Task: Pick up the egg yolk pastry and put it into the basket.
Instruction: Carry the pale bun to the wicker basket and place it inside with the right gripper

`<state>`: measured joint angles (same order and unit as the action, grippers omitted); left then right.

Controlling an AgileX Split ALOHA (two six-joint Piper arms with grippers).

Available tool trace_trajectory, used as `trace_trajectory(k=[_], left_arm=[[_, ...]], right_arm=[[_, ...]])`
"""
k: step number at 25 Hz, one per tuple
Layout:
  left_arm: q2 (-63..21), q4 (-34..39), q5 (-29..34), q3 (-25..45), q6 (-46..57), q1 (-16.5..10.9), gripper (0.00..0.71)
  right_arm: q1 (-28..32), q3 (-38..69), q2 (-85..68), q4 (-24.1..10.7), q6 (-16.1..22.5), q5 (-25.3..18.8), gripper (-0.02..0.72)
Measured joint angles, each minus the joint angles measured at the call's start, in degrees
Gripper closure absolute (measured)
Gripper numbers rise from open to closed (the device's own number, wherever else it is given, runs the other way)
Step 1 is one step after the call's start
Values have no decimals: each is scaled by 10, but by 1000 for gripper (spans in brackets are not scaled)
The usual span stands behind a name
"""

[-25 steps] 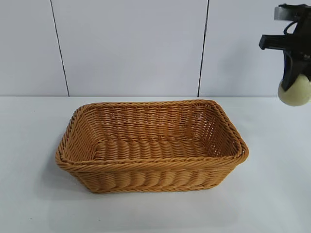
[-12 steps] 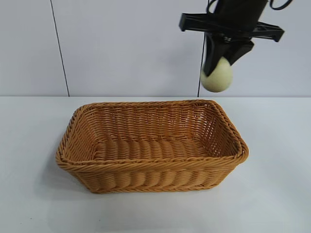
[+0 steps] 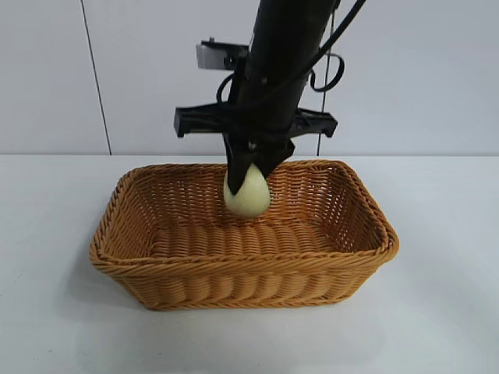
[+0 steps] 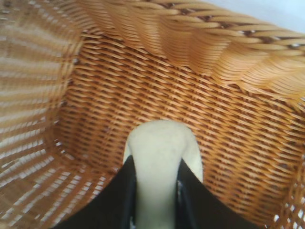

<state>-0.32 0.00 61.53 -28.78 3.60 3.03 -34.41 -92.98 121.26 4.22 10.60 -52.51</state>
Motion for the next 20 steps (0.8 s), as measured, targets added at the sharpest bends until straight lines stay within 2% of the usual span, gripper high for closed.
trace_trajectory(k=[4,6,8,10,12,15,20], left_arm=[[0,0,0,0,0,0,41],[0,0,0,0,0,0,41],[0,0,0,0,0,0,41],[0,0,0,0,0,0,41],[0,0,0,0,0,0,41],[0,0,0,0,0,0,41],[0,0,0,0,0,0,41]], right_arm=[[0,0,42,-4,1,14,540],[0,0,48,-4,1,17,478],[0,0,47,-4,1,21,349],[0,0,44,-4,1,24,156],[0,-1,39,-4,1,21,65],[0,-21,29,-7,1,-13,23],[0,-114,23,-19,1,-116,14]])
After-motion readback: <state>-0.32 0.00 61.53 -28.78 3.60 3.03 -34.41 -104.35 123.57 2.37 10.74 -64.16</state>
